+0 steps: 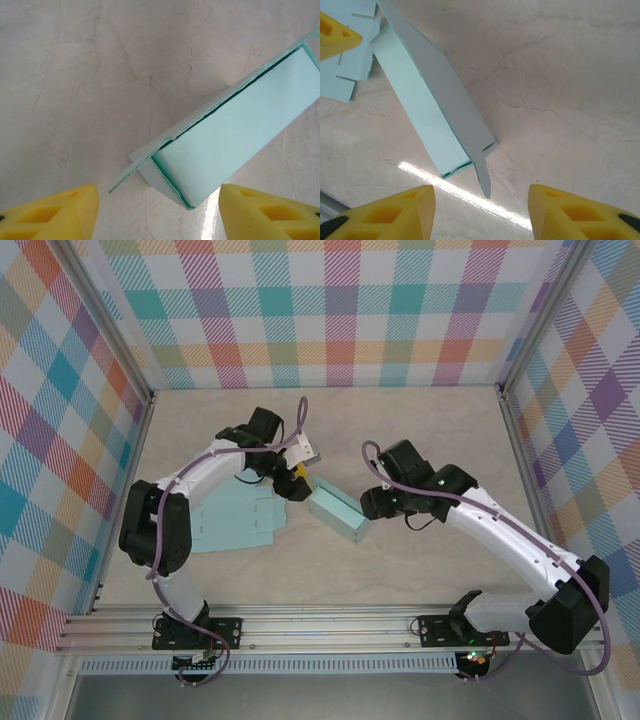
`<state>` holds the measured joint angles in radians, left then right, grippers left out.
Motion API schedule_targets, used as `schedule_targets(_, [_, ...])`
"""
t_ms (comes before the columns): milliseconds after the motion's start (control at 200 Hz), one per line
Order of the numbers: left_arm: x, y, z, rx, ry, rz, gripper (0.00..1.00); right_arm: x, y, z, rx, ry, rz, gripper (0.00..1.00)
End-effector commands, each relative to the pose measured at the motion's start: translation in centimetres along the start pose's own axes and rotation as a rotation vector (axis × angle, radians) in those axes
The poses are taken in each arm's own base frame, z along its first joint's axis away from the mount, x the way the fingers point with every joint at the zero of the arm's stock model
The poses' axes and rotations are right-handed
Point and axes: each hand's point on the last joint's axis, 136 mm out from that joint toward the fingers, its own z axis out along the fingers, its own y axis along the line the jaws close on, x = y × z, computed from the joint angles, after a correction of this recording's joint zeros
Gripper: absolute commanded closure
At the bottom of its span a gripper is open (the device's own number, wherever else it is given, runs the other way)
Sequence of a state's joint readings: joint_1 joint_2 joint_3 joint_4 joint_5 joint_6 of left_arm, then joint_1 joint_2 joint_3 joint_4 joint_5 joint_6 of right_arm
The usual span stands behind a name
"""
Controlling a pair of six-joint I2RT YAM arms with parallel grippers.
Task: Fold the paper box
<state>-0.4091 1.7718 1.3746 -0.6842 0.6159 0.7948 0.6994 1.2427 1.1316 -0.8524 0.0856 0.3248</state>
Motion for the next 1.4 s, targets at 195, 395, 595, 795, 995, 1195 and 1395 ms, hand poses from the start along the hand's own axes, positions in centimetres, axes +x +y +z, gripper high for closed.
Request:
schedule_targets(195, [-1.6,-0.3,-0.1,0.048,-0.002,0.037,0.38,1.6,0.2,2.3,-0.044,0.026,0.108,0.52])
schedule_targets(395, [-1.9,-0.6,0.2,0.071,0.004,0.045,0.5,1.4,0.8,3.2,-0.074,0.031,0.12,0.56])
schedule_targets(595, [-1.9,-0.8,1.0,0.076,0.028,0.051,0.63,1.4,0.8,3.7,-0.057,0.04,0.116,0.62])
schedule_targets(795, [-1.8,-0.7,1.6,0.077,0.046,0.037,0.8,1.4,0.3,4.1,-0.015,0.045,0.106,0.67])
schedule_targets(995, [-1.8,-0.7,1.7,0.066,0.049,0.03,0.88,1.7,-0.7,4.4,0.05,0.057,0.106,0.78])
schedule_targets(1195, [-2.5,-0.3,1.5,-0.004,0.032,0.021,1.0,1.0,-1.3,4.6,0.096,0.039,0.101,0.85])
schedule_targets(1395, [-3.1,1.0,1.3,-0.176,0.046,-0.064,1.0,-0.7,-2.2,4.8,0.176,0.008,0.089,0.86])
